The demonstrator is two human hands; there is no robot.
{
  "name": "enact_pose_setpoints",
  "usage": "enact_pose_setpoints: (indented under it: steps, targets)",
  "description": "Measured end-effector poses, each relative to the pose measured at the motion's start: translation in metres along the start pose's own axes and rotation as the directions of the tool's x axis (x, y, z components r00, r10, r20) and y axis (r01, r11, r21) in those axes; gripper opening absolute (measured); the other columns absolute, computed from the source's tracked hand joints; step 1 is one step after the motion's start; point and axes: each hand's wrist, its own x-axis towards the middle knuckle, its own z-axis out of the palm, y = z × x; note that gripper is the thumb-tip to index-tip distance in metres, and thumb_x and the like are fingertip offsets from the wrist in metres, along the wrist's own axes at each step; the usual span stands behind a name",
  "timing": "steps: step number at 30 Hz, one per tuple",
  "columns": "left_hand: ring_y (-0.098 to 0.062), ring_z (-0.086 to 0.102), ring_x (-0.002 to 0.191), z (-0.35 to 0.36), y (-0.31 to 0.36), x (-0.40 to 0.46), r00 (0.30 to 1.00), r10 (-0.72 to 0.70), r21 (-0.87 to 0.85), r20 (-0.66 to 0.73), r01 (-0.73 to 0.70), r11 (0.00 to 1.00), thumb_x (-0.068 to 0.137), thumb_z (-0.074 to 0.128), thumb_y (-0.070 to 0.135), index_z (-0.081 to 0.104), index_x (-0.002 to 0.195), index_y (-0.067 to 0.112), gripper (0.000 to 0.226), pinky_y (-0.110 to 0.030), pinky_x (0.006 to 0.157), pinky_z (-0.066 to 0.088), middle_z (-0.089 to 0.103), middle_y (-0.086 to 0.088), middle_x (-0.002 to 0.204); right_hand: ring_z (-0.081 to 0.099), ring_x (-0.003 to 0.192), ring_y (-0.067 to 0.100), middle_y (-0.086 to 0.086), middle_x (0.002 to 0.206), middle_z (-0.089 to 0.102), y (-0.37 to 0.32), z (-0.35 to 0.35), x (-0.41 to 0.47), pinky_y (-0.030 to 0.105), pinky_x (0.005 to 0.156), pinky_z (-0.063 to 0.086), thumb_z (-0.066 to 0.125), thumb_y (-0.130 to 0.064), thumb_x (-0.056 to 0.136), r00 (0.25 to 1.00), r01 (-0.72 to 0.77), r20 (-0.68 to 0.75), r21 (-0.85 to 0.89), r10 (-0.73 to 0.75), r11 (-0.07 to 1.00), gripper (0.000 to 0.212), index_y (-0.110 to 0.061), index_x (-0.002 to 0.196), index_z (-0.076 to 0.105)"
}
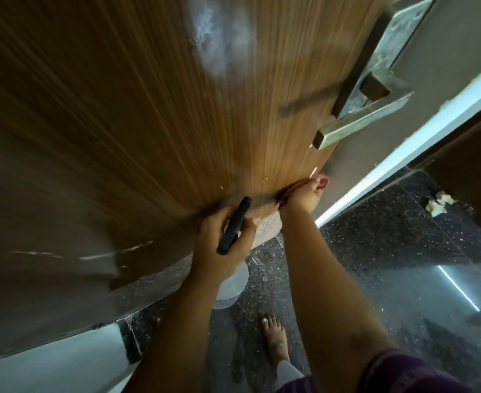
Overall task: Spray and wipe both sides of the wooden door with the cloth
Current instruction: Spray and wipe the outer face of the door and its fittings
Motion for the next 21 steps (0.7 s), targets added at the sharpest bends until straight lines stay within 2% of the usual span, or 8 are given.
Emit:
enact_pose_setpoints:
  steps: [3, 5, 7, 9, 11, 13, 17, 21]
  targets:
    - [-0.018, 0.065, 0.059, -0.007, -0.009, -0.005, 1.000, -0.020, 0.055, -0.023, 0.021, 0.998, 0.082, 0.068, 0.040, 0.066, 0.074, 0.011, 0.030, -0.041, 0.059, 0.052, 0.067, -0.004, 0.063, 0.059, 0.116, 0.032, 0.006, 0.116, 0.065, 0.049, 0.000, -0.018, 0.039, 0.094, 0.048, 0.031, -0.060, 0.100, 0.958, -0.268, 0.102, -0.033, 0.270, 0.963, 0.062, -0.011, 0.130, 0.055]
    - [-0.015, 0.066, 0.061, -0.012, -0.013, -0.008, 1.000, -0.017, 0.085, -0.018, 0.019, 0.996, 0.082, 0.068, 0.040, 0.067, 0.075, 0.012, 0.028, -0.034, 0.058, 0.052, 0.067, -0.002, 0.063, 0.055, 0.119, 0.035, 0.013, 0.124, 0.059, 0.068, -0.005, -0.043, 0.039, 0.094, 0.044, 0.032, -0.048, 0.105, 0.936, -0.290, 0.162, -0.154, 0.313, 0.945, 0.055, -0.006, 0.137, 0.049]
    - [-0.011, 0.066, 0.061, -0.016, -0.015, -0.013, 1.000, -0.013, 0.069, -0.018, 0.014, 0.998, 0.083, 0.070, 0.034, 0.067, 0.076, 0.013, 0.023, -0.026, 0.055, 0.050, 0.066, 0.001, 0.062, 0.059, 0.112, 0.033, 0.012, 0.132, 0.056, 0.065, -0.006, -0.052, 0.037, 0.090, 0.044, 0.033, -0.040, 0.106, 0.965, -0.188, 0.149, -0.189, 0.218, 0.964, 0.049, -0.009, 0.142, 0.044]
    - [-0.013, 0.062, 0.055, -0.018, -0.020, -0.014, 0.998, -0.040, 0.068, -0.041, 0.043, 0.997, 0.082, 0.071, 0.027, 0.065, 0.073, 0.010, 0.020, -0.024, 0.051, 0.046, 0.063, 0.000, 0.057, 0.060, 0.114, 0.029, 0.007, 0.137, 0.056, 0.053, -0.004, -0.043, 0.040, 0.101, 0.046, 0.035, -0.047, 0.104, 0.994, 0.028, 0.104, -0.164, -0.011, 0.986, 0.052, -0.019, 0.147, 0.042]
    - [-0.018, 0.057, 0.053, -0.021, -0.024, -0.017, 0.995, -0.068, 0.073, -0.071, 0.073, 0.995, 0.082, 0.071, 0.025, 0.063, 0.071, 0.005, 0.024, -0.028, 0.050, 0.043, 0.060, -0.005, 0.056, 0.051, 0.130, 0.029, 0.006, 0.146, 0.051, 0.042, -0.001, -0.028, 0.047, 0.111, 0.039, 0.036, -0.055, 0.099, 0.958, 0.286, 0.051, -0.223, -0.282, 0.932, 0.060, -0.024, 0.150, 0.039]
    - [-0.016, 0.053, 0.049, -0.021, -0.025, -0.023, 0.995, -0.064, 0.062, -0.074, 0.069, 0.996, 0.084, 0.071, 0.021, 0.061, 0.070, 0.003, 0.025, -0.022, 0.049, 0.039, 0.057, -0.004, 0.054, 0.046, 0.134, 0.032, 0.010, 0.149, 0.047, 0.033, 0.002, -0.016, 0.042, 0.112, 0.036, 0.034, -0.048, 0.103, 0.927, 0.364, 0.002, -0.239, -0.375, 0.900, 0.058, -0.017, 0.151, 0.038]
    - [-0.005, 0.051, 0.045, -0.024, -0.027, -0.039, 0.992, -0.094, 0.003, -0.081, 0.094, 0.996, 0.085, 0.070, 0.021, 0.059, 0.068, 0.010, 0.022, -0.012, 0.050, 0.036, 0.054, 0.009, 0.051, 0.048, 0.131, 0.035, 0.012, 0.146, 0.049, 0.033, -0.001, 0.006, 0.046, 0.110, 0.039, 0.031, -0.051, 0.103, 0.999, -0.036, -0.014, -0.219, 0.033, 0.975, 0.061, -0.013, 0.150, 0.037]
    - [-0.010, 0.053, 0.049, -0.027, -0.035, -0.054, 0.991, -0.076, -0.021, -0.108, 0.074, 0.997, 0.085, 0.068, 0.026, 0.061, 0.069, 0.010, 0.023, -0.020, 0.050, 0.040, 0.057, -0.001, 0.056, 0.048, 0.130, 0.034, 0.009, 0.146, 0.048, 0.040, -0.010, -0.009, 0.047, 0.110, 0.040, 0.034, -0.050, 0.103, 0.996, 0.021, 0.091, -0.228, 0.000, 0.973, 0.058, -0.020, 0.152, 0.034]
